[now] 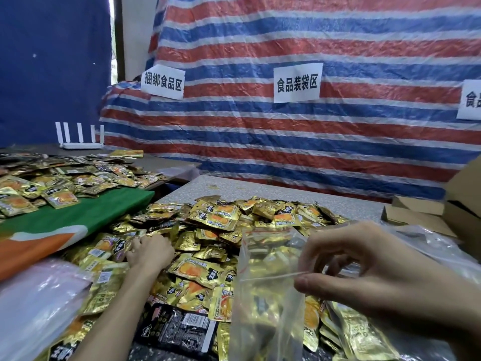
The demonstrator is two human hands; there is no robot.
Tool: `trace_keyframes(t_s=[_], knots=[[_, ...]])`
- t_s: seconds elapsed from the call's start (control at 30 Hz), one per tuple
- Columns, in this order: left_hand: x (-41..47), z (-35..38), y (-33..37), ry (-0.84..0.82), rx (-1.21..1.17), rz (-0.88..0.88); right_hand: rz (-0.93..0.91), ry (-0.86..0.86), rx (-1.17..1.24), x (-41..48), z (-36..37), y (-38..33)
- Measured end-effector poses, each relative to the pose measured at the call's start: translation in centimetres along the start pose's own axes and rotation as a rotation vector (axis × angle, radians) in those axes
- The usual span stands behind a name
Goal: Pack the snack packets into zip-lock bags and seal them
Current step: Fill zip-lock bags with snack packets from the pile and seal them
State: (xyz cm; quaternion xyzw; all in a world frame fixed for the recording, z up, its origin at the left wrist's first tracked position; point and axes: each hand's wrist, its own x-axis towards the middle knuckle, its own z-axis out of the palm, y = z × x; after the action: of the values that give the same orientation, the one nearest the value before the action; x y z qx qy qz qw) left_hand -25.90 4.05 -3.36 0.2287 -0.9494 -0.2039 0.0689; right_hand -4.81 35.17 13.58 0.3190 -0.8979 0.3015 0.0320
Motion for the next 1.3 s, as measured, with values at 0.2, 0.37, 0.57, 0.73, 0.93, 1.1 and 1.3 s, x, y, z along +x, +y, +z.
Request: trace_keyframes(t_s=[0.2,0.37,0.57,0.73,0.93,1.1,1.3], knots=[[-0.1,-3.3,0.0,0.096,-0.299,-0.001,0.023,0.014,0.019,-0.1,0.0,-0.2],[-2.3,-2.1,1.8,-0.232,-0.013,0.086,0.029,0.008,0.002,0.1,0.1,-0.2],[-2.8,-1.0,2.0,-0.325,0.138,0.040,0.026,0.008,-0.016,0.0,-0.1,-0.1],[-3.1,-2.9,1.8,-0.321,-0.074,0.006,0.027,0.009,-0.021,0.0,0.0,-0.1],[-7.0,-10.7,3.5,-0.189,-0.697,0.245,0.028,-0.007,-0.019,-0.1,0.1,-0.3],[-12.5,-15.8,4.3,-0.498,-1.404,0.786,-0.011,-0.002,-0.029,-0.1,0.3,-0.5],[-16.0,-15.3,5.7,-0.608,-1.361,1.058,-0.064,0.003,-0.007,-0.1,0.2,-0.6]])
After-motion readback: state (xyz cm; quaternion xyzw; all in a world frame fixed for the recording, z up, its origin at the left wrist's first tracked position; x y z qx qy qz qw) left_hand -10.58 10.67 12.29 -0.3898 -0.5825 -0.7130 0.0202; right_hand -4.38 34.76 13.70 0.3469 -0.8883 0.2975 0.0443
